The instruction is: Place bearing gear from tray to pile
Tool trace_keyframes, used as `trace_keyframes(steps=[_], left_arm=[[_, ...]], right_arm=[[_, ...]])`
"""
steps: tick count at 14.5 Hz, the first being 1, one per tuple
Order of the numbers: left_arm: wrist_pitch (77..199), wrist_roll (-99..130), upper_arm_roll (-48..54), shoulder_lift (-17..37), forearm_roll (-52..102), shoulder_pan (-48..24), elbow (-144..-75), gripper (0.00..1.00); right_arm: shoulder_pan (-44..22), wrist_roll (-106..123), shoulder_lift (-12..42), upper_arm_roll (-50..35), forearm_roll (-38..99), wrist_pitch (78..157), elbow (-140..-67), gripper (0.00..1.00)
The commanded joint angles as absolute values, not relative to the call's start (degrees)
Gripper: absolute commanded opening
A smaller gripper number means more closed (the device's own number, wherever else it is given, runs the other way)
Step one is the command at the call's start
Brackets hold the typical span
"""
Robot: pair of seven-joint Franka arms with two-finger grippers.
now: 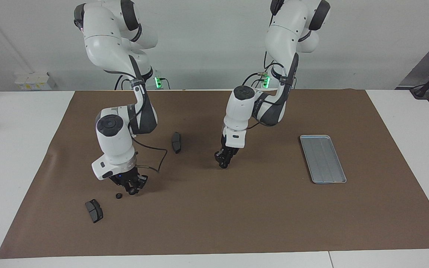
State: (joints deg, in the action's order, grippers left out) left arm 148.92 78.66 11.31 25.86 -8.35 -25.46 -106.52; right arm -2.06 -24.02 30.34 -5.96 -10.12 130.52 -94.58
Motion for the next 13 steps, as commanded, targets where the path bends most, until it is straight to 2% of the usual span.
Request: trace_keyframes(steps=[1, 2, 3, 6, 10, 13], left_arm=[[146.3, 80.3, 9.9, 25.8, -10.3, -26.5, -104.7, 1.0], [143.2, 80.1, 9.9, 24.5, -12.0, -26.0, -104.2, 1.0], [142.0, 79.4, 10.0, 21.7, -12.6, -25.0, -104.5, 1.0], [136.6, 68.3, 10.3, 15.0, -12.6, -19.3, -106.4, 1.0], [130.9, 50.1, 10.5, 11.9, -12.1, -13.3, -106.5, 1.0], [123.2, 32.1, 10.5, 9.6, -9.3, -9.2, -106.2, 1.0]], right_arm=[[-2.0, -23.8, 29.1, -6.4, -8.2, 128.7, -95.6, 0.39], [-2.0, -24.0, 29.1, -6.4, -8.0, 128.5, -95.7, 0.65], [-2.1, -24.4, 29.0, -6.4, -8.0, 128.0, -95.7, 0.81], [-2.1, -25.5, 27.9, -7.4, -8.0, 127.5, -95.6, 0.84], [-2.2, -27.3, 26.8, -12.3, -8.3, 129.6, -95.2, 0.84], [-8.2, -31.6, 26.9, -12.9, -8.2, 134.5, -95.5, 0.83]])
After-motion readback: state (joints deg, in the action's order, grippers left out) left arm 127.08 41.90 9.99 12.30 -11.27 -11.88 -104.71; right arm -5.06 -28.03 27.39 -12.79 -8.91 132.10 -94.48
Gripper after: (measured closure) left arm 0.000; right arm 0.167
